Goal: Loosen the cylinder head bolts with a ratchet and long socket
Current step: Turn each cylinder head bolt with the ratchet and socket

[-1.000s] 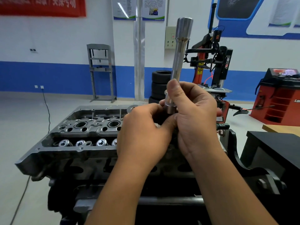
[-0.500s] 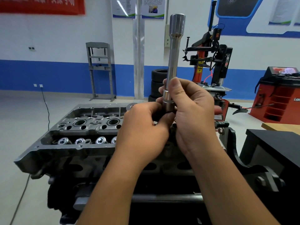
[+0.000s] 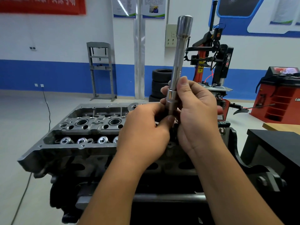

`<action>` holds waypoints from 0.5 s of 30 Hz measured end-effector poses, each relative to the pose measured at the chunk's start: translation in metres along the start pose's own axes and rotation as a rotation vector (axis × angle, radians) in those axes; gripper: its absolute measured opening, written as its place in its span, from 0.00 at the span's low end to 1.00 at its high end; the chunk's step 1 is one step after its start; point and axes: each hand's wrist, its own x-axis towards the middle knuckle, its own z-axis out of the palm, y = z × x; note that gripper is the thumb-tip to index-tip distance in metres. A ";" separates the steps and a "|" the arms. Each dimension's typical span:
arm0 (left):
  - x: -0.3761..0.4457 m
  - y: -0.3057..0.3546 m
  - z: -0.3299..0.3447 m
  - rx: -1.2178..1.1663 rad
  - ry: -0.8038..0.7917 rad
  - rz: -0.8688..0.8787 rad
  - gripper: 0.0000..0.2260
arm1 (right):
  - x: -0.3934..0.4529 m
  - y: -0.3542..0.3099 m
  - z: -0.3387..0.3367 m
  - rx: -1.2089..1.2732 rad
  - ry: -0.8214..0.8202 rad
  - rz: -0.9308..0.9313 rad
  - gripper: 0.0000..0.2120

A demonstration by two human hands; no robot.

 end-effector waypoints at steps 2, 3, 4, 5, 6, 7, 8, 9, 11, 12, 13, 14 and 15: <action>0.000 -0.001 0.001 0.007 0.034 -0.023 0.11 | -0.001 -0.002 0.001 0.018 -0.012 0.013 0.13; 0.000 -0.002 0.002 0.012 0.048 -0.027 0.10 | -0.002 -0.002 0.002 0.009 -0.019 -0.004 0.12; 0.000 -0.003 0.003 0.018 0.061 -0.027 0.09 | -0.002 -0.002 0.003 -0.010 -0.022 -0.030 0.12; 0.000 -0.004 0.003 0.024 0.070 -0.027 0.08 | -0.003 -0.001 0.003 -0.026 -0.018 -0.054 0.10; -0.001 -0.004 0.003 0.026 0.072 -0.025 0.08 | -0.003 0.000 0.002 -0.033 -0.008 -0.073 0.08; -0.001 -0.004 0.003 0.026 0.064 -0.018 0.08 | -0.002 0.001 0.001 -0.034 0.002 -0.087 0.06; -0.001 -0.004 0.002 0.021 0.045 -0.011 0.09 | -0.002 0.002 0.000 -0.037 0.002 -0.097 0.05; -0.001 -0.003 0.001 0.015 0.018 -0.008 0.11 | -0.002 0.002 0.000 -0.040 -0.007 -0.095 0.05; 0.000 -0.001 -0.001 0.002 -0.035 -0.010 0.15 | -0.001 0.002 0.000 -0.027 -0.033 -0.066 0.07; 0.001 -0.001 -0.001 -0.002 -0.046 -0.012 0.15 | -0.001 0.002 -0.001 -0.014 -0.044 -0.046 0.08; 0.001 -0.002 0.000 -0.002 -0.042 -0.016 0.15 | -0.001 0.002 -0.001 -0.006 -0.053 -0.027 0.09; 0.001 -0.002 0.000 0.001 -0.027 -0.020 0.15 | -0.001 0.001 -0.001 0.000 -0.060 -0.016 0.10; 0.001 -0.004 0.001 0.013 -0.003 -0.019 0.13 | -0.001 0.001 -0.001 0.009 -0.064 -0.011 0.10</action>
